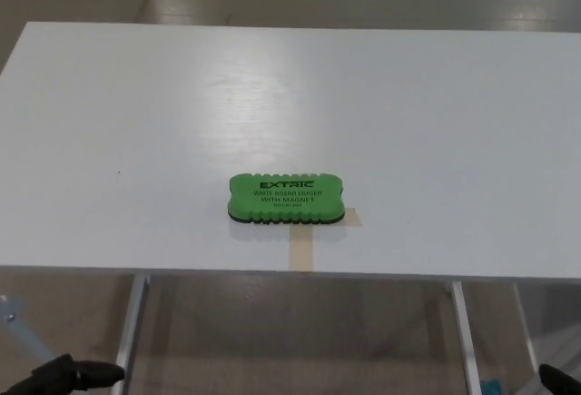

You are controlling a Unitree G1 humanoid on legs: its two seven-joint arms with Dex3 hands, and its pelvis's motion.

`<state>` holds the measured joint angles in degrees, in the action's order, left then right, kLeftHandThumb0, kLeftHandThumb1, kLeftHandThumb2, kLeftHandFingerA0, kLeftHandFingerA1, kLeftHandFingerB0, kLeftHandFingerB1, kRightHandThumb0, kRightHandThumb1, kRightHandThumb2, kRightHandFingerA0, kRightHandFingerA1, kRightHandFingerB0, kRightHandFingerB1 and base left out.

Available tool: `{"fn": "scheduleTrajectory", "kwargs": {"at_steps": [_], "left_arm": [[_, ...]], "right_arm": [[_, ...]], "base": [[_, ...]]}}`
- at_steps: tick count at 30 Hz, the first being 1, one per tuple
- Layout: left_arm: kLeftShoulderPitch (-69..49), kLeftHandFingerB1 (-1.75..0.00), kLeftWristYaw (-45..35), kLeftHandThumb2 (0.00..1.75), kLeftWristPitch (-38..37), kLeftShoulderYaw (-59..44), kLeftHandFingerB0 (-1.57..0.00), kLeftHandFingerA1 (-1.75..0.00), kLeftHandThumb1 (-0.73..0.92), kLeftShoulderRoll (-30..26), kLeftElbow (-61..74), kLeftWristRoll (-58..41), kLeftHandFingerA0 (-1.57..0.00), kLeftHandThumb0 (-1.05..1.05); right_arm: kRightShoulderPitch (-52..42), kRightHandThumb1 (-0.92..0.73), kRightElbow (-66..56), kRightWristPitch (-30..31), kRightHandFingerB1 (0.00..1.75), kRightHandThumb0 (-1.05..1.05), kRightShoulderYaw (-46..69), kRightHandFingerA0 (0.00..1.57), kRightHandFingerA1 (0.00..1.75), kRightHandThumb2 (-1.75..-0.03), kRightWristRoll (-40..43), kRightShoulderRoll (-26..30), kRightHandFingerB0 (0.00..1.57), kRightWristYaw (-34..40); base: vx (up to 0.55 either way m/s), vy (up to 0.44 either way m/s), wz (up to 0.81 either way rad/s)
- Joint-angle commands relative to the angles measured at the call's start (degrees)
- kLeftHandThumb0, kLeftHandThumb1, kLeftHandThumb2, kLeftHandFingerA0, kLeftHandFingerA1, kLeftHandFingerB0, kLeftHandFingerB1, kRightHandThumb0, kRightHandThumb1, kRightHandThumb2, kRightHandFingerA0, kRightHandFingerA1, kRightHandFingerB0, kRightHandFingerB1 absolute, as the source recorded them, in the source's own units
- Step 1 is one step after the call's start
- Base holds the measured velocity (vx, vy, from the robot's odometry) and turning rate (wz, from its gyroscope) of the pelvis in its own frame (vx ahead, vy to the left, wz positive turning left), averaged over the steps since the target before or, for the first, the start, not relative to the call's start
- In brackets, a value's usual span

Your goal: Use the left hand to press on the green eraser and wipe the desk from center to the left and then back to center.

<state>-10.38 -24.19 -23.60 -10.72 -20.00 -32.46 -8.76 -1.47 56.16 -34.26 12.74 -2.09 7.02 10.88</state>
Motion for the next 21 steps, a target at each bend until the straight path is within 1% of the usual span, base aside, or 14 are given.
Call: {"fn": "scheduleTrajectory", "kwargs": {"at_steps": [1,5,8,9,11,13,15,16,18,20,21], "left_arm": [[-8.54,-0.9,-35.57,0.61,20.48,11.55,-0.62,-0.63,0.7,-13.35,27.14,-17.85,-0.99,-0.31],[-9.05,-0.9,-36.56,0.61,17.17,12.92,-0.66,-0.63,0.71,-14.26,33.9,-20.36,-0.98,-0.31],[-9.11,-0.92,-36.33,0.61,17.6,14.0,-0.68,-0.64,0.72,-14.99,39.85,-22.93,-0.98,-0.3],[-8.43,-0.93,-36.07,0.61,18.59,14.78,-0.7,-0.66,0.73,-15.49,43.67,-24.71,-0.97,-0.29],[-7.93,-0.93,-35.9,0.61,19.46,15.3,-0.7,-0.66,0.74,-15.97,46.13,-25.85,-0.96,-0.3],[-6.18,-0.94,-35.33,0.62,21.74,16.46,-0.72,-0.67,0.76,-17.54,51.91,-28.15,-0.94,-0.3],[-5.36,-0.94,-34.95,0.62,22.84,16.81,-0.73,-0.68,0.76,-18.21,54.04,-29.05,-0.94,-0.3],[-3.73,-0.93,-34.49,0.63,23.68,17.42,-0.77,-0.68,0.78,-18.6,56.29,-29.84,-0.93,-0.3],[-0.39,-0.92,-33.56,0.63,24.8,18.53,-0.79,-0.67,0.79,-18.6,59.47,-30.82,-0.92,-0.29],[4.32,-0.92,-31.72,0.64,26.8,19.73,-0.79,-0.65,0.78,-18.2,62.79,-32.01,-0.92,-0.28],[4.87,-0.92,-31.43,0.64,27.15,19.82,-0.79,-0.65,0.78,-18.16,63.12,-32.19,-0.92,-0.28]], "right_arm": [[-1.74,-0.79,2.94,-6.86,0.4,-0.39,-2.64,0.86,0.57,-0.64,-1.55,1.33,0.59,-3.81],[-2.1,-0.79,2.91,-6.85,0.4,-0.39,-3.01,0.86,0.58,-0.64,-1.61,1.45,0.59,-3.59],[-2.17,-0.79,3.08,-6.81,0.4,-0.39,-2.92,0.86,0.58,-0.64,-1.15,1.3,0.59,-3.69],[-2.15,-0.8,2.97,-6.29,0.4,-0.38,-2.99,0.86,0.59,-0.64,-1.04,1.27,0.59,-3.86],[-2.18,-0.8,2.94,-6.08,0.4,-0.38,-3.04,0.87,0.59,-0.64,-0.99,1.26,0.59,-3.88],[-2.41,-0.8,2.91,-5.93,0.41,-0.38,-3.48,0.87,0.59,-0.64,-1.78,1.44,0.6,-2.9],[-2.29,-0.8,3.09,-5.76,0.4,-0.38,-3.54,0.87,0.59,-0.64,-1.7,1.49,0.6,-3.05],[-2.27,-0.8,3.2,-5.9,0.4,-0.38,-3.69,0.87,0.6,-0.64,-1.8,1.58,0.61,-2.98],[-2.28,-0.8,3.28,-6.11,0.41,-0.38,-3.85,0.87,0.59,-0.64,-1.93,1.72,0.61,-2.75],[-2.22,-0.8,3.42,-6.15,0.41,-0.38,-3.9,0.87,0.6,-0.64,-1.63,1.78,0.62,-2.9],[-2.21,-0.8,3.44,-6.18,0.41,-0.38,-3.93,0.87,0.6,-0.64,-1.57,1.79,0.62,-2.95]], "base": [[0.0,0.0,0.0],[0.0,0.0,0.0],[0.0,0.0,0.0],[0.0,0.0,0.0],[0.0,0.0,0.0],[0.0,0.0,0.0],[0.0,0.0,0.0],[0.0,0.0,0.0],[0.0,0.0,0.0],[0.0,0.0,0.0],[0.0,0.0,0.0]]}}
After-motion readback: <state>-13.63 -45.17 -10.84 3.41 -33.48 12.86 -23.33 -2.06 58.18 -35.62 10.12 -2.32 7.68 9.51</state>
